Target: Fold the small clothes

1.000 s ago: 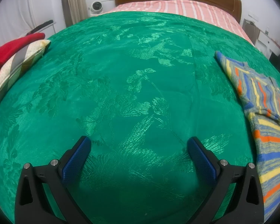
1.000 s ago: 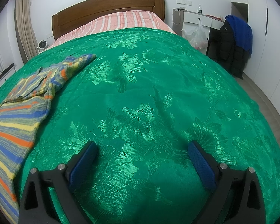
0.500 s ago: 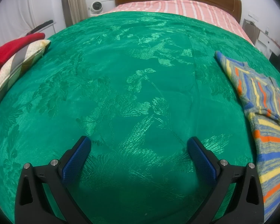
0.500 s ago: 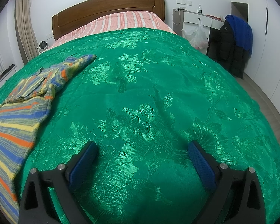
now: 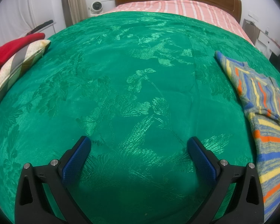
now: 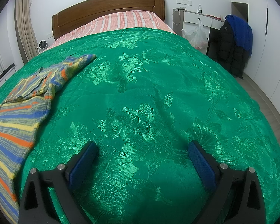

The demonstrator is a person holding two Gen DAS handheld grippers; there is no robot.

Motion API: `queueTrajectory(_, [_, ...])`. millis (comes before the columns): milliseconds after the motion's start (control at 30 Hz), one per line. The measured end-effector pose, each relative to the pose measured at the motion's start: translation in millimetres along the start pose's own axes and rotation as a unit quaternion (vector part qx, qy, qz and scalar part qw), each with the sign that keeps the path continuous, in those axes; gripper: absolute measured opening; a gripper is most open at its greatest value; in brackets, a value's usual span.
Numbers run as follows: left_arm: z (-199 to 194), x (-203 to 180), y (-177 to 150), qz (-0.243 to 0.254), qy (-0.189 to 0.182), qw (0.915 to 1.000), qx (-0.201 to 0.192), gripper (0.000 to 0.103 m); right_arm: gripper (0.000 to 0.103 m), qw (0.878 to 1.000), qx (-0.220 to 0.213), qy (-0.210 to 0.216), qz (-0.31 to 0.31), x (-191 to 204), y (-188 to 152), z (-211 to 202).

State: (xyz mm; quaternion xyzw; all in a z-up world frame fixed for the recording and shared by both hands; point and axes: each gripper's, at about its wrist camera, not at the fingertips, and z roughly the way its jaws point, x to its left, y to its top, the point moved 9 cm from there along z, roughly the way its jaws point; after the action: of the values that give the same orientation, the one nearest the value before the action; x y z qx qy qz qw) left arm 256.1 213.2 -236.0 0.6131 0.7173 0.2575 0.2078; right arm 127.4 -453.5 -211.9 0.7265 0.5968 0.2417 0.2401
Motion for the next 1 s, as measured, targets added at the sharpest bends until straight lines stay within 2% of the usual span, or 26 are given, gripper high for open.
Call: queueTrajectory(1000, [0.2,-0.1,0.1,-0.001,0.000,1.0000,0.001,0.103,0.098,1.000,0.002,-0.003,-0.002,-1.5,-1.7,1.2])
